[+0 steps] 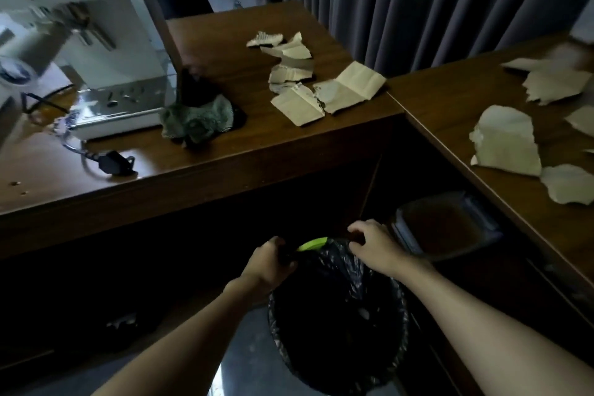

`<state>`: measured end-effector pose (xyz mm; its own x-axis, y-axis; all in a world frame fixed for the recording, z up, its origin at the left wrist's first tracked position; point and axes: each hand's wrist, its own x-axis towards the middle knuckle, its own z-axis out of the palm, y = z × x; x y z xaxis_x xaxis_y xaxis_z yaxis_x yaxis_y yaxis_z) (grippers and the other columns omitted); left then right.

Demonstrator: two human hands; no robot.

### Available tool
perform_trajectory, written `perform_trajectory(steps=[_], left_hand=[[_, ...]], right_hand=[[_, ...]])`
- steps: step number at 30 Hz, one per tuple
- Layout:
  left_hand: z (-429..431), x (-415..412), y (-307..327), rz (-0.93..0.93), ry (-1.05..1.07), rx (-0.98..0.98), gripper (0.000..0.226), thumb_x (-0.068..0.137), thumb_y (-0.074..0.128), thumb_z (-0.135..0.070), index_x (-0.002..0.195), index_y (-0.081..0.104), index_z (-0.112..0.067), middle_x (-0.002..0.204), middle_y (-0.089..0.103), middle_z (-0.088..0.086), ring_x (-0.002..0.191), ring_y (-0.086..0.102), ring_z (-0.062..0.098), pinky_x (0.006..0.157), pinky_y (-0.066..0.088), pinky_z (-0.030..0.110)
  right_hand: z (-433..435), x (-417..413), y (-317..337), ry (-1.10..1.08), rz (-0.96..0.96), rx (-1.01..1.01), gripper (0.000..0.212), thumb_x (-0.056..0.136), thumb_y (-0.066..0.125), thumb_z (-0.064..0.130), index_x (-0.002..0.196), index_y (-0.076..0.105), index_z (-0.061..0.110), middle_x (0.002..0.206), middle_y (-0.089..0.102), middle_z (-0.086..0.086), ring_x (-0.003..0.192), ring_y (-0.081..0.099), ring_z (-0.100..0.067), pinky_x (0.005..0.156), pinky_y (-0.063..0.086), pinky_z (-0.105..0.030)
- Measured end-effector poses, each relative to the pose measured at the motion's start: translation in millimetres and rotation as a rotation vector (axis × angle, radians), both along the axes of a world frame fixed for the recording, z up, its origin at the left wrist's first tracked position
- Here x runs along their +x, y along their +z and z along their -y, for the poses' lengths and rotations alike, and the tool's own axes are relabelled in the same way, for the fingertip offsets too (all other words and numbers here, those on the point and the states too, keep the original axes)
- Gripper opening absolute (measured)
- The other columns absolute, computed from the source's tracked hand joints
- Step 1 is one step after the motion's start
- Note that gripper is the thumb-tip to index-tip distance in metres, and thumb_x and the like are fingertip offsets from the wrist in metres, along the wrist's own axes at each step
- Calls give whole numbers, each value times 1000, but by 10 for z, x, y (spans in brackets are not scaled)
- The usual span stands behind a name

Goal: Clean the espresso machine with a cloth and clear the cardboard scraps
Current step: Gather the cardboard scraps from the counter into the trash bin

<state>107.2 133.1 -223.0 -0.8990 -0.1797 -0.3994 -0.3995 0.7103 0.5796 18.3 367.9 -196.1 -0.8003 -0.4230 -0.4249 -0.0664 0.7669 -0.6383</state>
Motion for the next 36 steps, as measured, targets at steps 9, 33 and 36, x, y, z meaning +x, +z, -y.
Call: perform_trajectory(steps=[9,33,36], left_hand=[[-119,118,-340,-126,-11,-81,14,91,62,-16,102,70,-21,97,71,3,98,68,29,68,36,26],[117,35,2021,-302,-364,144,76,85,77,-40,150,40,-25,151,47,-3,138,46,16,108,43,30],[-31,9,2144,-427,-491,38,74,85,77,-38,150,42,-28,148,49,-7,134,46,8,105,38,17]], right_hand=[[-194,179,-609,-288,15,104,43,89,48,-8,125,49,15,114,58,-10,107,57,-29,91,50,-40],[-95,335,1793,-78,-347,140,24,98,49,15,108,69,24,103,67,-2,95,63,-21,84,54,-35],[-7,329,1957,3,-322,84,26,96,51,17,108,69,32,105,67,3,98,63,-16,88,54,-35]])
